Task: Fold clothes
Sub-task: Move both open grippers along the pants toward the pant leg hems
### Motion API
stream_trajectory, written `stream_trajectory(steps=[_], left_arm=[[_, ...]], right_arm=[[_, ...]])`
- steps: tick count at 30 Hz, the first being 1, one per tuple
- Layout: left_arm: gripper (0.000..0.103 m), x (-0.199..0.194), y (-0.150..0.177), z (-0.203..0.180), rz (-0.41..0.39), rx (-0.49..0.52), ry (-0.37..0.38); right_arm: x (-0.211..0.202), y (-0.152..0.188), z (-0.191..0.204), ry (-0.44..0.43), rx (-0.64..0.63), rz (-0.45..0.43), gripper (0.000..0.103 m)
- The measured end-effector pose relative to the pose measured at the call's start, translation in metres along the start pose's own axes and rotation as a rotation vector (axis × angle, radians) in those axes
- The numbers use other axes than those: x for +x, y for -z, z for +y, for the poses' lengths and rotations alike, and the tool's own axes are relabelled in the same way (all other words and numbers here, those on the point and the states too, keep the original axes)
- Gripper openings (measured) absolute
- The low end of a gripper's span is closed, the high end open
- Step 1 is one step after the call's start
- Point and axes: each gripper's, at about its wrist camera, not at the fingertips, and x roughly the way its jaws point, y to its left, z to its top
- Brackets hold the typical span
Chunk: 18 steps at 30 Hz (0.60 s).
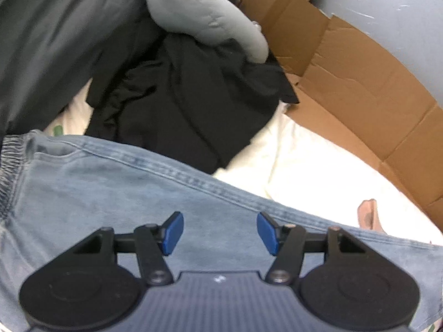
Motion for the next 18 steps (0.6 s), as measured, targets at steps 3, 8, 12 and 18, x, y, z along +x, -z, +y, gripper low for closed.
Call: stream_trajectory(steps=[3, 8, 12, 18], left_arm=[[0.062, 0.005, 0.000, -0.004, -0.003, 0.001, 0.018], [0.062, 0.018, 0.002, -0.007, 0.003, 0.028, 0.029], [0.062, 0.028, 0.000, -0.006, 0.008, 0.006, 0.037], [0.062, 0.051, -0.013, -0.002, 0.035, -0.102, 0.044]], right_arm=[[0.011, -0.003, -0.011, 0.021, 0.017, 0.004, 0.053], [0.034, -0.013, -0.027, 0.066, 0.014, 0.012, 0.053], [0.046, -0.020, -0.043, 0.097, 0.035, 0.016, 0.053], [0.059, -0.021, -0.055, 0.123, 0.020, 0.034, 0.053]])
